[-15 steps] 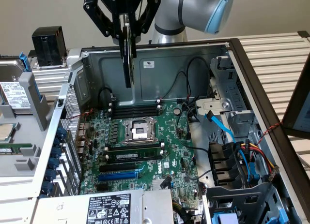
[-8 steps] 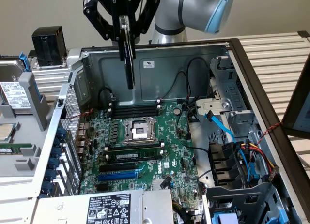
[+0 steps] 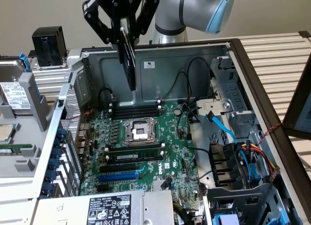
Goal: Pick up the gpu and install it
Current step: 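Insert the gpu into the slot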
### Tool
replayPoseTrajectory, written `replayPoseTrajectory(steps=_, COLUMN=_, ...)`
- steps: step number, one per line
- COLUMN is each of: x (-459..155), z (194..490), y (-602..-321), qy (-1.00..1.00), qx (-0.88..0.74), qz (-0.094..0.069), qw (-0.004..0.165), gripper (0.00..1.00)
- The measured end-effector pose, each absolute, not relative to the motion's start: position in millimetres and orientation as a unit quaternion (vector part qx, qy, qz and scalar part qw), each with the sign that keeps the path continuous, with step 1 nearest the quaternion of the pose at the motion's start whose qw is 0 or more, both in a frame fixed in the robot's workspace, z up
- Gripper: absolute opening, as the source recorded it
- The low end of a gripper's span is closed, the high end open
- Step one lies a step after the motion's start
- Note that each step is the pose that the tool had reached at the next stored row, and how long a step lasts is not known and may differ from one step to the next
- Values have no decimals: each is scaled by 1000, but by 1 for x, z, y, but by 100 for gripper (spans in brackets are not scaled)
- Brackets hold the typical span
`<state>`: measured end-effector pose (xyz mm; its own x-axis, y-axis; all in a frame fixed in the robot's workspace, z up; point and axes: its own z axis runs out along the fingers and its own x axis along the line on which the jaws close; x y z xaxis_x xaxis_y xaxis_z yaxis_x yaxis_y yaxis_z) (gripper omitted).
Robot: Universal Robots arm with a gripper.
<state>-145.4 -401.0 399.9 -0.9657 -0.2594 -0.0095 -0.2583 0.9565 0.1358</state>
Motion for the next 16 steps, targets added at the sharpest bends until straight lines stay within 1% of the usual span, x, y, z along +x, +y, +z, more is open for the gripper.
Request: replayPoseTrajectory(steps=16, x=-141, z=399, y=-401, qy=-963, qx=261, qz=-69, qw=13, gripper=28)
